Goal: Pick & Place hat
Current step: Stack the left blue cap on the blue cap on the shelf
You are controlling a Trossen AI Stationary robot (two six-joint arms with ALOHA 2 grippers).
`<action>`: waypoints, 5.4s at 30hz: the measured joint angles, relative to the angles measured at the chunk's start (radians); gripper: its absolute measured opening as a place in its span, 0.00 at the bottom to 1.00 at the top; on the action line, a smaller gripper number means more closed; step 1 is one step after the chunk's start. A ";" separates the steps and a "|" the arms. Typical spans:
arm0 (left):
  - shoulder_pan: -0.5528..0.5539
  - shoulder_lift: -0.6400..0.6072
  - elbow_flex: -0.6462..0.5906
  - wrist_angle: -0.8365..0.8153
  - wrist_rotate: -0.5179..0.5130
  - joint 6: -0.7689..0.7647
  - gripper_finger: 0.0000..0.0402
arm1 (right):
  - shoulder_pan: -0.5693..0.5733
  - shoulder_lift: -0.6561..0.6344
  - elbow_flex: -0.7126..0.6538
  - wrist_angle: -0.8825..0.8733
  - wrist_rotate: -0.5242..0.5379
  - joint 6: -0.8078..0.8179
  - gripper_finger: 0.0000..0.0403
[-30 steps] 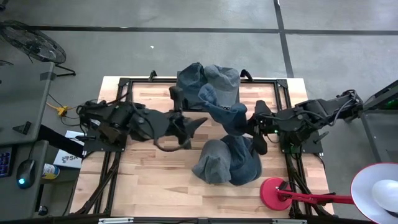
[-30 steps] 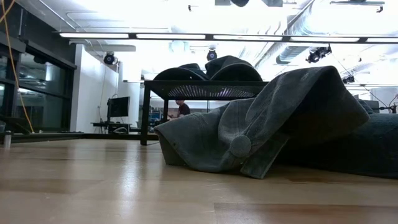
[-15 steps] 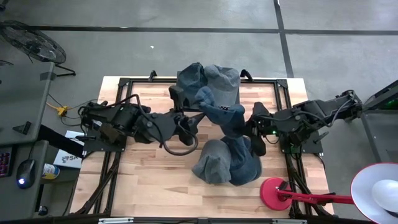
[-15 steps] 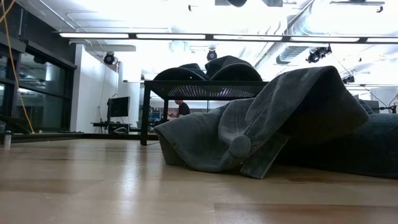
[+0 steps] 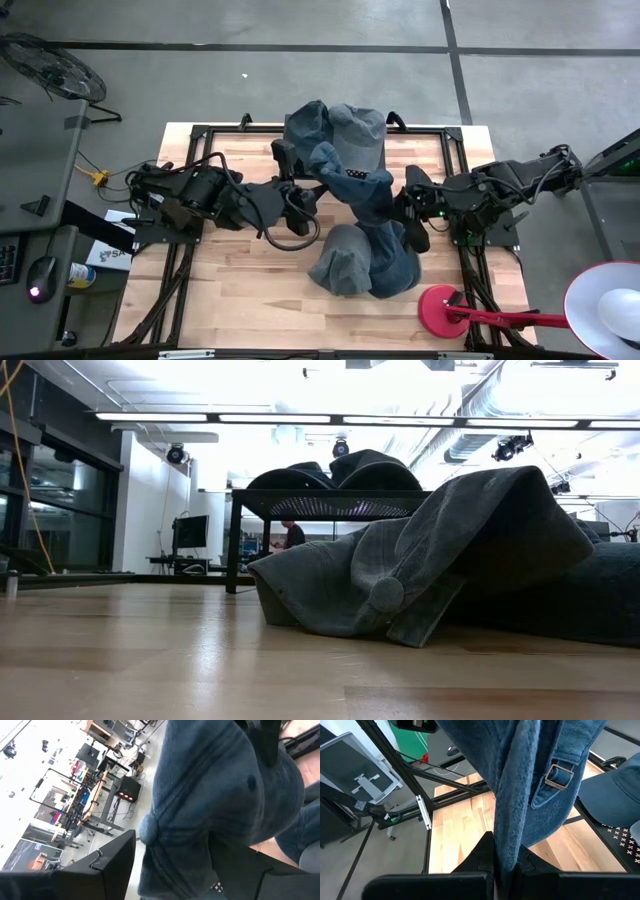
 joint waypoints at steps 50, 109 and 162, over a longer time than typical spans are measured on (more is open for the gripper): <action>0.239 -0.155 0.002 -0.395 0.190 -0.249 0.00 | -0.144 -0.002 0.000 -0.167 0.258 0.017 0.34; 0.937 -0.103 0.002 -0.535 1.161 -0.357 0.00 | -0.599 -0.003 0.000 -0.196 0.144 -0.162 0.35; 1.048 0.069 0.002 -0.332 1.251 -0.267 0.00 | -0.598 -0.002 0.000 -0.173 0.186 -0.163 0.35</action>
